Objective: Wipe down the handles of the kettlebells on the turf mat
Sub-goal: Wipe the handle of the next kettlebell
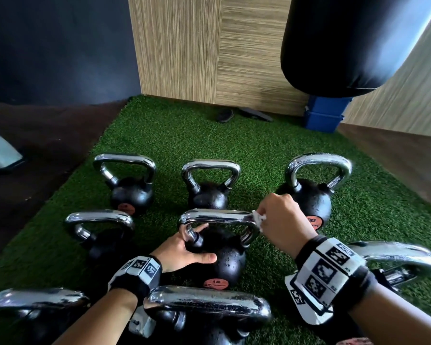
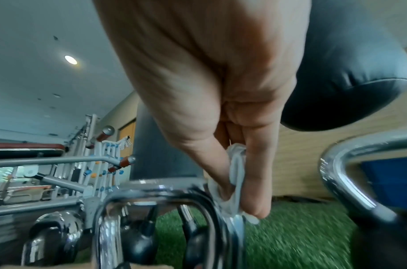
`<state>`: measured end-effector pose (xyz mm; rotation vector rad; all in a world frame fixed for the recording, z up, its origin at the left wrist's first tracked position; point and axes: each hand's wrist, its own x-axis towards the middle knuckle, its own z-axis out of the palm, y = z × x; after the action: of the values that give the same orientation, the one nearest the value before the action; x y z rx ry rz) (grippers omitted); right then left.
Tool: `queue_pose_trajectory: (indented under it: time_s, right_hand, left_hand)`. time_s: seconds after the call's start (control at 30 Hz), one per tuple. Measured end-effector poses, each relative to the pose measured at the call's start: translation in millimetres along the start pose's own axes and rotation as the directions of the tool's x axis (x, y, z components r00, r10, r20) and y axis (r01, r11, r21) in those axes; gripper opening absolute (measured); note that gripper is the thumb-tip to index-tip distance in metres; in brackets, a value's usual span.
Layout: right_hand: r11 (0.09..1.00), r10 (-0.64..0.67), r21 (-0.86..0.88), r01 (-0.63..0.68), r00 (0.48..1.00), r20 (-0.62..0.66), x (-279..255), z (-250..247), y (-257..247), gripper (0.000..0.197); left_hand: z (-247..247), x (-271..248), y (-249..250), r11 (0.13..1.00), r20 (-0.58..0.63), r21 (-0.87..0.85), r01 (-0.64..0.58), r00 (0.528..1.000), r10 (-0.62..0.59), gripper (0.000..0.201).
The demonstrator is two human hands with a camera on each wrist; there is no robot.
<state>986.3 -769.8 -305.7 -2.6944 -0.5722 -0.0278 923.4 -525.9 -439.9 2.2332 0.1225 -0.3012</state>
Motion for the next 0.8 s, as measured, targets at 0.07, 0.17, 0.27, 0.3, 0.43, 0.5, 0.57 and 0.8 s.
queue_pose_trajectory:
  time_s: [0.07,0.17,0.27,0.3,0.43,0.5,0.57,0.8]
  right_hand:
    - [0.999,0.048,0.01,-0.048,0.999,0.003,-3,1,5,0.01]
    - [0.993,0.099,0.062,-0.098,0.995,-0.023,-3,7,10,0.009]
    - [0.988,0.129,0.086,-0.126,0.991,-0.034,-3,17,13,0.008]
    - [0.985,0.147,0.09,-0.145,0.989,-0.024,-3,21,14,0.008]
    - [0.945,0.249,0.208,-0.252,0.968,0.041,-2,31,23,0.007]
    - [0.908,0.309,0.282,-0.311,0.95,0.052,-2,36,26,0.012]
    - [0.885,0.338,0.311,-0.347,0.937,0.082,-3,46,29,0.016]
    - [0.805,0.379,0.444,-0.394,0.917,0.127,-12,69,38,0.014]
  left_hand:
    - [-1,-1,1,1.0,0.001,-0.003,0.002,1.0,-0.002,0.093]
    - [0,-1,1,1.0,0.005,-0.002,0.002,1.0,-0.002,0.099]
    - [-1,-2,1,1.0,0.015,-0.004,0.006,1.0,-0.006,0.101]
    - [-2,-2,1,1.0,0.017,-0.011,0.011,1.0,-0.01,0.1]
    - [-1,-1,0,0.999,0.018,-0.036,0.006,1.0,-0.005,0.104]
    - [-1,-1,0,0.999,0.02,-0.042,-0.003,1.0,0.004,0.102]
    - [-1,-1,2,0.999,0.019,-0.049,-0.002,1.0,0.003,0.098]
    - [-9,-4,6,0.996,0.063,0.08,0.027,0.997,-0.032,0.104]
